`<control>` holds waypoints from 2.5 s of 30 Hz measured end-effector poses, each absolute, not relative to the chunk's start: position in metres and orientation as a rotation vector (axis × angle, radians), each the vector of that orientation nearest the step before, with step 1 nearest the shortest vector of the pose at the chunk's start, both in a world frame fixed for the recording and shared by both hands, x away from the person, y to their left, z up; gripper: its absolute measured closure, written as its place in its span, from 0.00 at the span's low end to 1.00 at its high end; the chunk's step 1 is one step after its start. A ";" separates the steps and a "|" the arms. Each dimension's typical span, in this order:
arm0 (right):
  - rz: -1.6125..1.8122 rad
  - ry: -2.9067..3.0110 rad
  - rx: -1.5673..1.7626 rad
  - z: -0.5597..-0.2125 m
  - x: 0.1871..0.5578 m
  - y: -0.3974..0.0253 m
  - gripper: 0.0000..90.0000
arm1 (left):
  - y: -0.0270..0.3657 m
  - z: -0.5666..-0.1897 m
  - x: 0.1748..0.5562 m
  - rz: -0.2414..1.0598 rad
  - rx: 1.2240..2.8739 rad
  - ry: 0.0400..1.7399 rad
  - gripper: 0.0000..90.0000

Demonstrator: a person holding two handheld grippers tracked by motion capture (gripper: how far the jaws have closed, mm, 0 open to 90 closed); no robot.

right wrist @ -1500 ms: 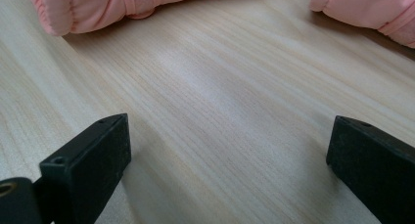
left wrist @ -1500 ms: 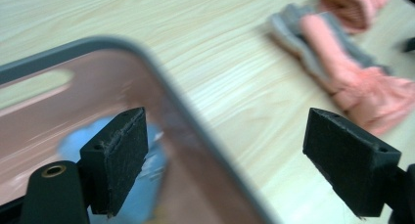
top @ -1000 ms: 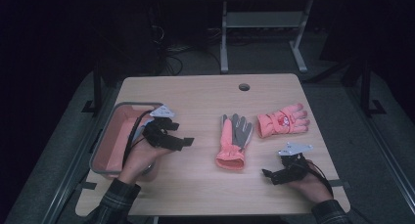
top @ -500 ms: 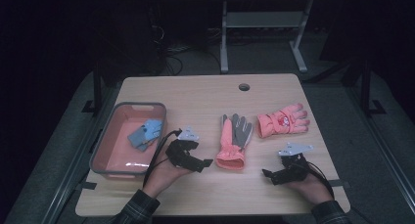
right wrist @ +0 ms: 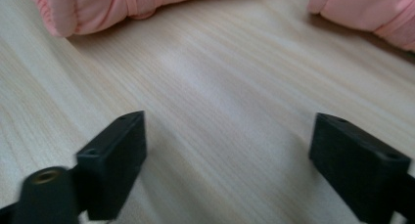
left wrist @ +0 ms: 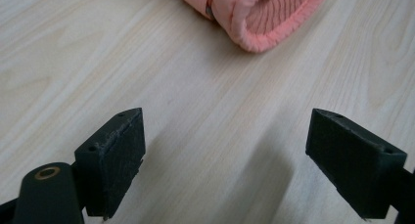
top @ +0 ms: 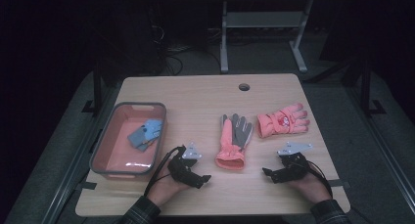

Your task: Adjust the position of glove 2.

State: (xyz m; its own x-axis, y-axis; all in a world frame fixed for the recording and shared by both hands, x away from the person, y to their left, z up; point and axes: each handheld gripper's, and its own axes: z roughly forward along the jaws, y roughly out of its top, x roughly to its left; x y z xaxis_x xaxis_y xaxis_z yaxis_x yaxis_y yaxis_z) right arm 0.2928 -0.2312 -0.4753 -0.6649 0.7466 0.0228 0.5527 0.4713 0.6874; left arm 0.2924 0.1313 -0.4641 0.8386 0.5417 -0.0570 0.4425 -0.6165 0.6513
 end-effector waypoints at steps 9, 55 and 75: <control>1.109 2.460 1.076 -0.445 0.302 -0.218 0.67 | 0.140 -0.477 0.282 0.263 2.272 0.644 0.14; 1.178 2.679 0.976 -0.436 0.331 -0.156 1.00 | 0.143 -0.477 0.282 0.254 2.275 0.605 0.14; 1.113 2.611 1.069 -0.428 0.334 -0.199 1.00 | 0.143 -0.477 0.282 0.249 2.273 0.609 0.14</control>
